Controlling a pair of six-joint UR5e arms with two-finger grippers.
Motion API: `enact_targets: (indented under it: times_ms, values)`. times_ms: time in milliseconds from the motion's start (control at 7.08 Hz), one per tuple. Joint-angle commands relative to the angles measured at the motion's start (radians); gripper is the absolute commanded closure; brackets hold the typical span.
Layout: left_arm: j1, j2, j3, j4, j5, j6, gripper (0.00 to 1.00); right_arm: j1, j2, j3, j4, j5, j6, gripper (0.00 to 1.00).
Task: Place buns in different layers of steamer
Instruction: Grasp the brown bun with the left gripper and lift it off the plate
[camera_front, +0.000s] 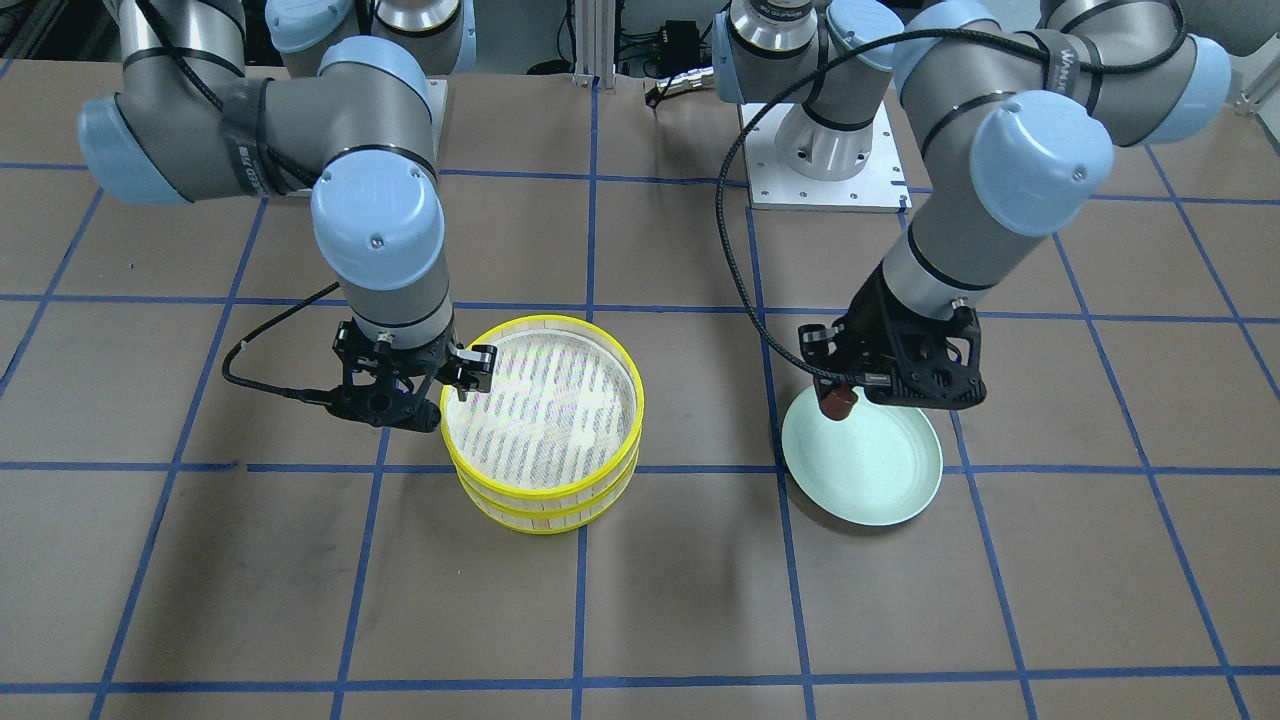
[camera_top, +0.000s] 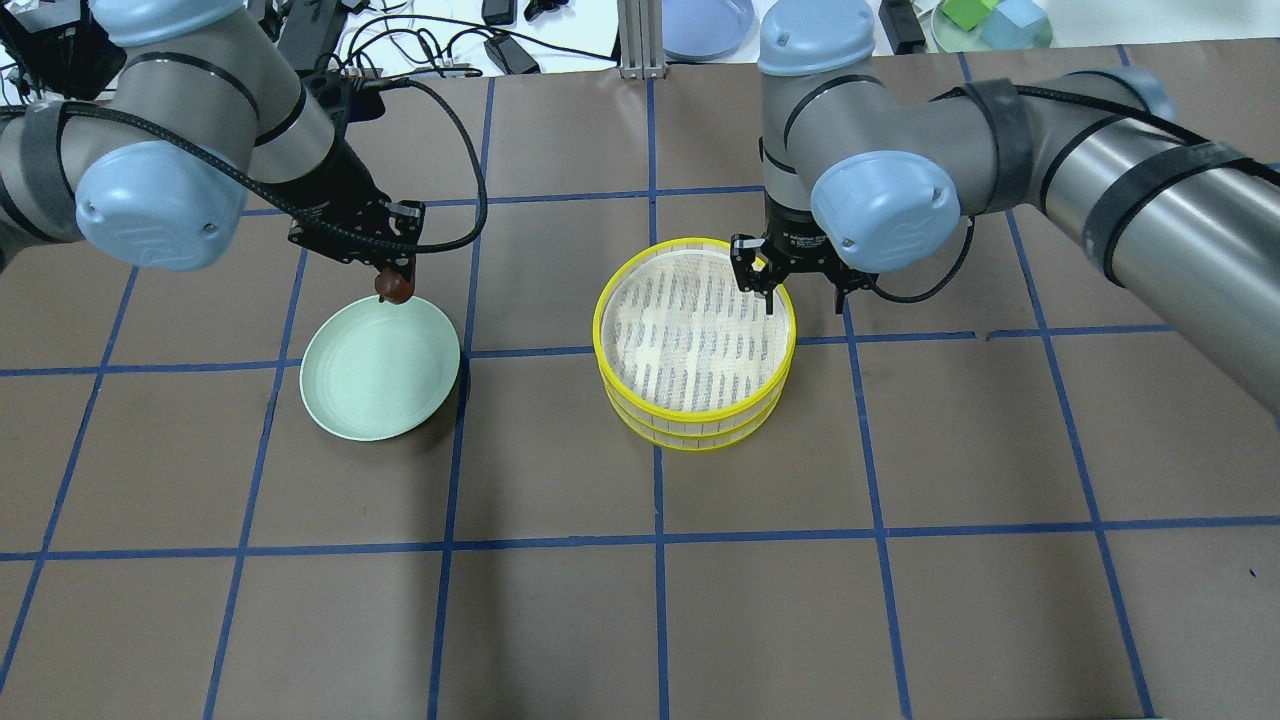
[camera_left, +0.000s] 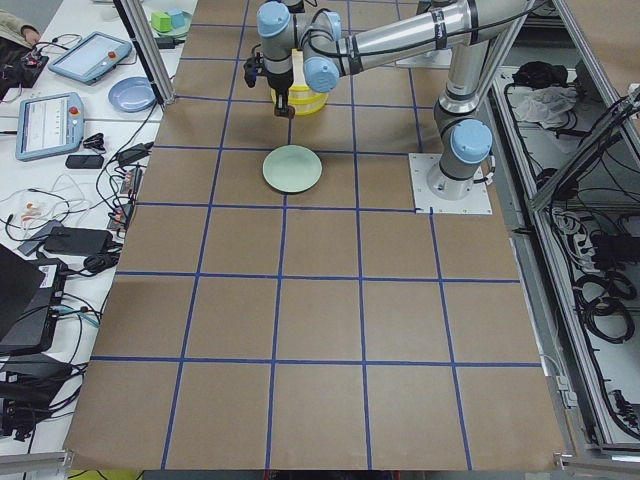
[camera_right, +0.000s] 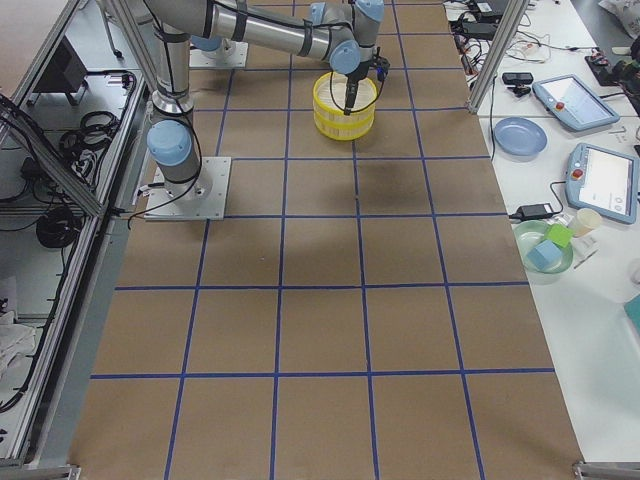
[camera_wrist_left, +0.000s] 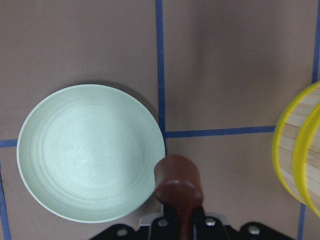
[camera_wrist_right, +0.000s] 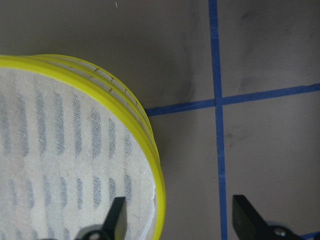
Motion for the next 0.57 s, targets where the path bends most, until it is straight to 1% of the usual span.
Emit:
enact_targets:
  times_ms: [0,141,283,424]
  values:
    - [-0.121,0.020,0.017,-0.016,-0.001,-0.210,1.00,-0.015,-0.090,-0.027,0.027,-0.002,-0.004,0.00]
    - [-0.190,-0.001,0.018,-0.002,-0.008,-0.352,1.00,-0.019,-0.148,-0.047,0.070,0.002,-0.031,0.00]
    - [-0.266,-0.024,0.021,0.059,-0.005,-0.472,1.00,-0.023,-0.185,-0.096,0.137,0.007,-0.045,0.00]
    - [-0.316,-0.047,0.021,0.084,-0.001,-0.529,1.00,-0.023,-0.192,-0.122,0.142,0.010,-0.048,0.00]
